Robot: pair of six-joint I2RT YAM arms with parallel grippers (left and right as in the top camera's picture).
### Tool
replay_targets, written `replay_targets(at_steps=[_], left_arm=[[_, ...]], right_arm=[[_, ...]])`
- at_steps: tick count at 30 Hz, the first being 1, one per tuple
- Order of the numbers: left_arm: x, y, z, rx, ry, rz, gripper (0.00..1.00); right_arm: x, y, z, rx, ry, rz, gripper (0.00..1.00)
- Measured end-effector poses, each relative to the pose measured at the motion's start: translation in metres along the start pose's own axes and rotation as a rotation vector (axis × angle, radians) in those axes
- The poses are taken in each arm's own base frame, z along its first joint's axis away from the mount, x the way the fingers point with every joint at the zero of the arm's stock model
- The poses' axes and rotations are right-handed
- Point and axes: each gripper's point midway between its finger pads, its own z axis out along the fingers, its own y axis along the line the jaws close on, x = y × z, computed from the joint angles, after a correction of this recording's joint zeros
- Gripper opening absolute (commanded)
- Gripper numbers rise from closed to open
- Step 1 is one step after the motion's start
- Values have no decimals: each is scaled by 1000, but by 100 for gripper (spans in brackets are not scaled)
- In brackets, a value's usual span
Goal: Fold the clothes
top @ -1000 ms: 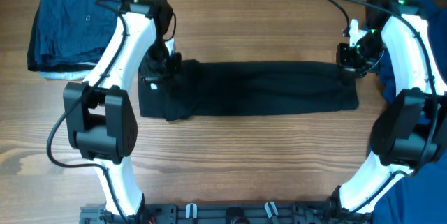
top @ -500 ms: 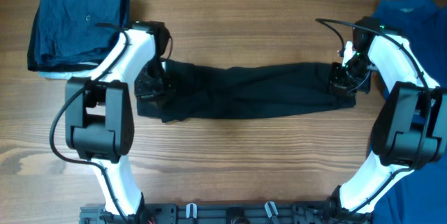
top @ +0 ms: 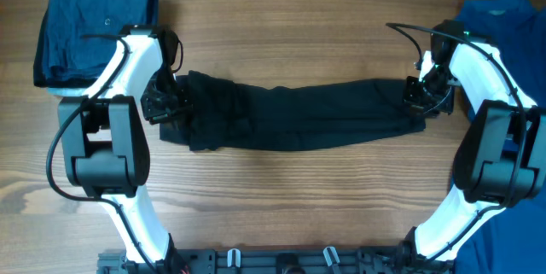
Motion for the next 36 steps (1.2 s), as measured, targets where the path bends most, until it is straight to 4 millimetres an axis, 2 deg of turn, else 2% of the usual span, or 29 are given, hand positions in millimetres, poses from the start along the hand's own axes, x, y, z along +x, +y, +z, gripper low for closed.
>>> replay_targets(at_steps=[4, 7, 9, 10, 11, 12, 13, 14, 18, 21, 24, 28, 31, 36], left_arm=[[-1, -1, -2, 1, -5, 0, 8], [-12, -6, -17, 22, -61, 2, 12], [-20, -12, -39, 52, -134, 7, 14], [-23, -16, -51, 76, -175, 11, 15], [-22, -21, -62, 101, -211, 17, 15], [-20, -27, -75, 134, -244, 29, 14], [-16, -34, -84, 166, -260, 42, 13], [-14, -37, -86, 176, -263, 47, 13], [-11, -62, -82, 231, -269, 98, 15], [-7, -67, -65, 234, -248, 112, 17], [-7, -68, -44, 234, -231, 112, 17], [-8, -68, -22, 231, -223, 111, 17], [-13, -70, -10, 239, -244, 113, 17], [-14, -62, 7, 200, -250, 106, 17]], right_arm=[[7, 0, -7, 2, 36, 2, 61], [-7, 3, -41, -10, -5, 0, 64], [-20, 8, -70, -35, -59, -7, 64], [-21, 12, -84, -55, -71, -20, 61], [-20, 17, -93, -81, -73, -39, 48], [-20, 24, -102, -118, -85, -66, 24], [-18, 31, -106, -157, -84, -96, 8], [-18, 39, -107, -192, -84, -122, 4], [-18, 56, -89, -253, -82, -168, 4], [-15, 57, -61, -266, -64, -172, 4], [-10, 57, -24, -271, -55, -172, 4], [-3, 46, 15, -222, -52, -135, 4], [-1, 35, 25, -157, -52, -94, 5], [-3, 20, 27, -71, -59, -46, 4]])
